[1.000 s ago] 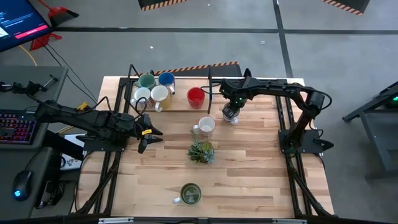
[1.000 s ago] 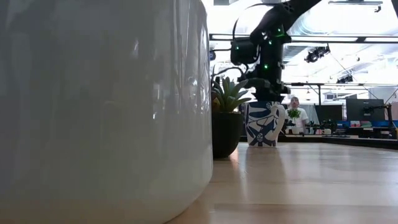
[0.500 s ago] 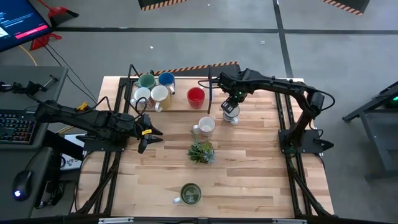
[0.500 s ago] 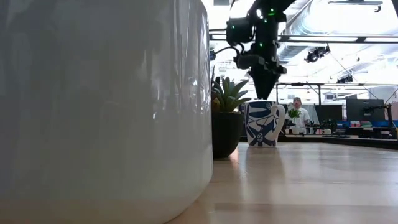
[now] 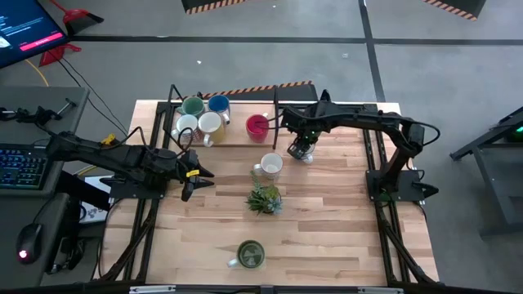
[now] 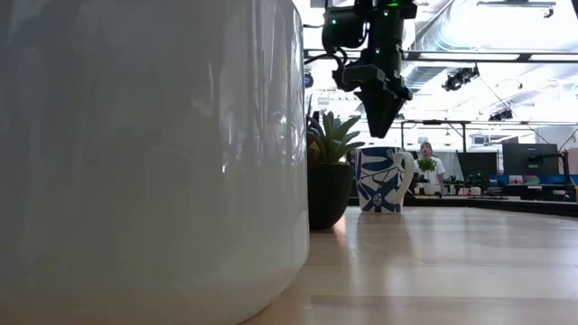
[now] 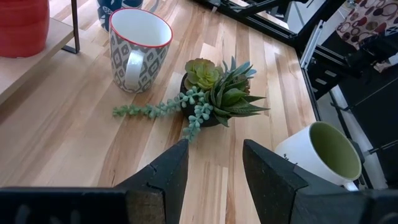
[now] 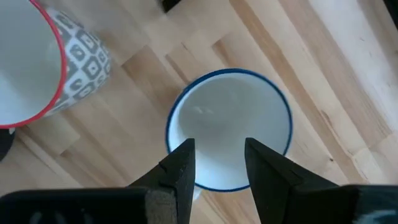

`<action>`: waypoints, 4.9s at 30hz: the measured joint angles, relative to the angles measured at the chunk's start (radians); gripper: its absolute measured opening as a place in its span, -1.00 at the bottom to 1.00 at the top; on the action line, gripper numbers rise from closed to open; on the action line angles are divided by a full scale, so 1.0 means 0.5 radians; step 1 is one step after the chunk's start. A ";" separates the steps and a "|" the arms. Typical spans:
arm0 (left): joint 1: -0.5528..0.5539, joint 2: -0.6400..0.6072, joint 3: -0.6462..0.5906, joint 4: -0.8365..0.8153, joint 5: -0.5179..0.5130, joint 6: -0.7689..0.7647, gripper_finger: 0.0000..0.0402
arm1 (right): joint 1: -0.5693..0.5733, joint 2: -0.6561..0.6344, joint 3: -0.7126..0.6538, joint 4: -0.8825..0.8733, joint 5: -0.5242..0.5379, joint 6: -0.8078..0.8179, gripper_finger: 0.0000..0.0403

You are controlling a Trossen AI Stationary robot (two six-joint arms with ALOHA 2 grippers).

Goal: Place coffee mugs
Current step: Put the white green mug on the shelf

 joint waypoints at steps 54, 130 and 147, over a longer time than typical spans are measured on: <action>-0.001 0.001 0.000 0.000 0.001 0.070 -0.29 | 0.568 0.000 0.000 0.977 -0.167 -0.272 -0.41; 0.000 0.071 -0.001 0.639 -0.129 -0.245 -0.29 | 1.143 -1.934 -1.584 1.997 0.204 -0.219 -0.42; -0.121 0.615 0.212 1.150 -0.097 -0.162 -0.29 | 1.141 -2.162 -2.222 2.728 0.078 -0.221 -0.42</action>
